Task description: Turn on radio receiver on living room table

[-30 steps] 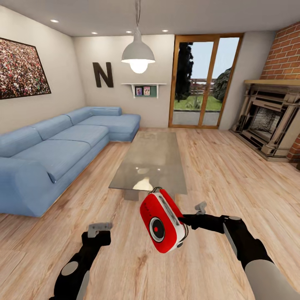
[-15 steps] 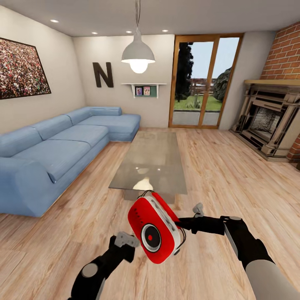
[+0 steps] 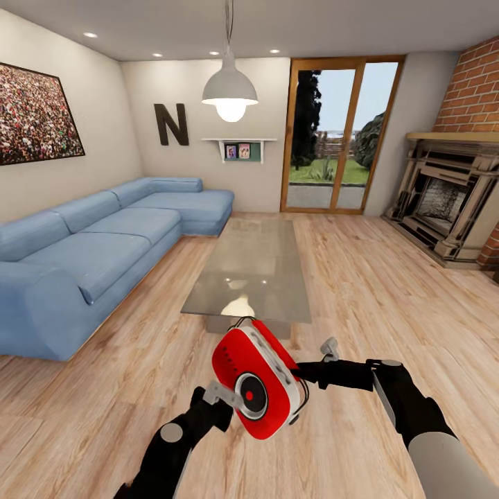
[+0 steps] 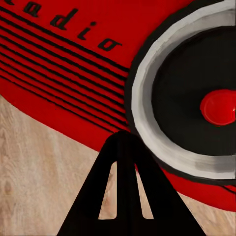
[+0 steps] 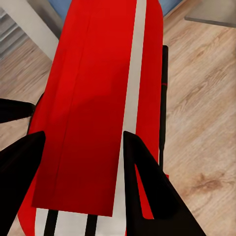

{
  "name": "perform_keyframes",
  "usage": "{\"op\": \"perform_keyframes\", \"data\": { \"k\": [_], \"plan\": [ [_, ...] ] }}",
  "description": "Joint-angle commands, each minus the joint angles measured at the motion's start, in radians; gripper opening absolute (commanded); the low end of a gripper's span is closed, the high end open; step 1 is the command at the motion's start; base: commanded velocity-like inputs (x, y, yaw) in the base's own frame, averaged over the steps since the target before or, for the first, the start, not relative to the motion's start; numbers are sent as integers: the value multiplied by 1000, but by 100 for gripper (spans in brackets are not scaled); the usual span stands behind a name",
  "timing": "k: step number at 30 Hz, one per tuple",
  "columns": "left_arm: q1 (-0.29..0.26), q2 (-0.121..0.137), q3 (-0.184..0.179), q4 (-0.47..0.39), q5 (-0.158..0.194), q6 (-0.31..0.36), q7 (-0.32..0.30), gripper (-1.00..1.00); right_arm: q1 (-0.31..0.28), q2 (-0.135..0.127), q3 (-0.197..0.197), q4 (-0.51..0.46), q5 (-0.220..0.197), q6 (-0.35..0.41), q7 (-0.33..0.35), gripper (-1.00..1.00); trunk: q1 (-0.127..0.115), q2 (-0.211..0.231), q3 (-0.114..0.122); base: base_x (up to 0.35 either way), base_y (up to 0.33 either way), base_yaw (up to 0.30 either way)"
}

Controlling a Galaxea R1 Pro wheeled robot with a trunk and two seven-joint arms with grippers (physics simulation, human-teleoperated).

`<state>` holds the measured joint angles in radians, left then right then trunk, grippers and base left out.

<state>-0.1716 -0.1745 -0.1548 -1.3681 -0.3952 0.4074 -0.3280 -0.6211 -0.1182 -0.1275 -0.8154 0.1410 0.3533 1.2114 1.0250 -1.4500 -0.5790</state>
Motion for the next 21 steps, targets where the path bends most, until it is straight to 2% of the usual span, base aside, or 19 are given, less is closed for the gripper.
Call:
{"op": "perform_keyframes", "data": {
  "k": [1,5,8,10,11,15,21],
  "plan": [
    [-1,0,-1,-5,-8,0,0,-100,0,0,0,-1,-3,1,0,-100,0,0,0,0,0,0],
    [-20,0,-16,-12,-30,14,-2,-100,0,1,4,-1,-3,0,-3,-100,0,0,0,0,0,0],
    [-39,0,-93,-12,-36,108,6,-100,0,2,5,-1,-2,-2,-7,-100,0,0,0,0,0,0],
    [-49,0,-153,-8,-36,141,9,-100,0,2,6,-1,-2,-2,-8,-100,0,0,0,0,0,0],
    [-52,0,-163,-7,-36,146,10,-100,0,2,6,-1,-2,-2,-7,-100,0,0,0,0,0,0],
    [-70,0,-179,23,-34,150,10,-100,0,5,7,0,-1,0,-13,-100,0,0,0,0,0,0],
    [-76,0,-182,36,-34,148,10,-100,0,9,9,0,-1,4,-15,-100,0,0,0,0,0,0]
  ]
}}
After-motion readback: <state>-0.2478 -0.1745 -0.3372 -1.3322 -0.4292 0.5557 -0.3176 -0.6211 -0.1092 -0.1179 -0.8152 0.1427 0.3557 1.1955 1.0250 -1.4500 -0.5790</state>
